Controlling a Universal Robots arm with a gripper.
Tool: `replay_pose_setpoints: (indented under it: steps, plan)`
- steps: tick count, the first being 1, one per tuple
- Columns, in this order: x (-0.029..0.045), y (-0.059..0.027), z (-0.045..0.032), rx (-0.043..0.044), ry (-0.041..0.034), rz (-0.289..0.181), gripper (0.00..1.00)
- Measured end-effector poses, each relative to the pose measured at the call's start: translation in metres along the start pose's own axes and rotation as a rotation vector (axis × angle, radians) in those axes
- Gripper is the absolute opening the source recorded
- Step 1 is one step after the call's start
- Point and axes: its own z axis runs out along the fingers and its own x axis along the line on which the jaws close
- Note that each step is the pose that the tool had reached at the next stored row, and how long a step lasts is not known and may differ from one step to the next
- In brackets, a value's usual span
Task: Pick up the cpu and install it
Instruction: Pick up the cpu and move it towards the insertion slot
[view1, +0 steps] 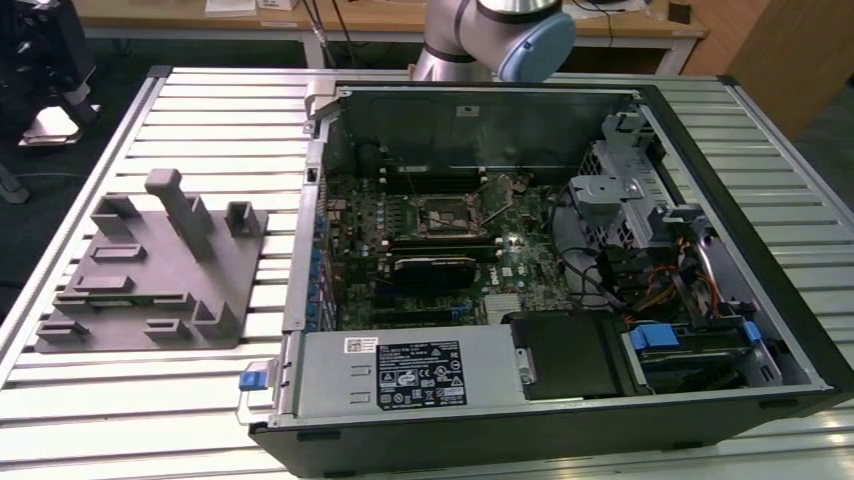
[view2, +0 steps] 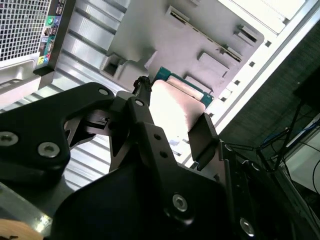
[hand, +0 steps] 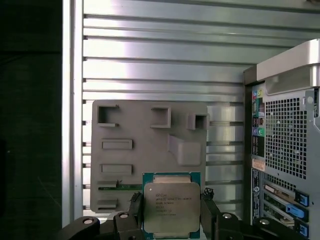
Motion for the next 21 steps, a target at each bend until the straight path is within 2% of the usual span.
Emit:
replay_pose_setpoints:
  steps: [4,5,21]
  plan:
    - [-0.0102,0.0002,0.0011,0.0,0.0,0.0,0.54]
    - [-0.0147,0.0002,0.0016,0.0,0.0,0.0,0.54]
    - [-0.0531,0.0007,0.0059,-0.0001,-0.0001,0.0,0.54]
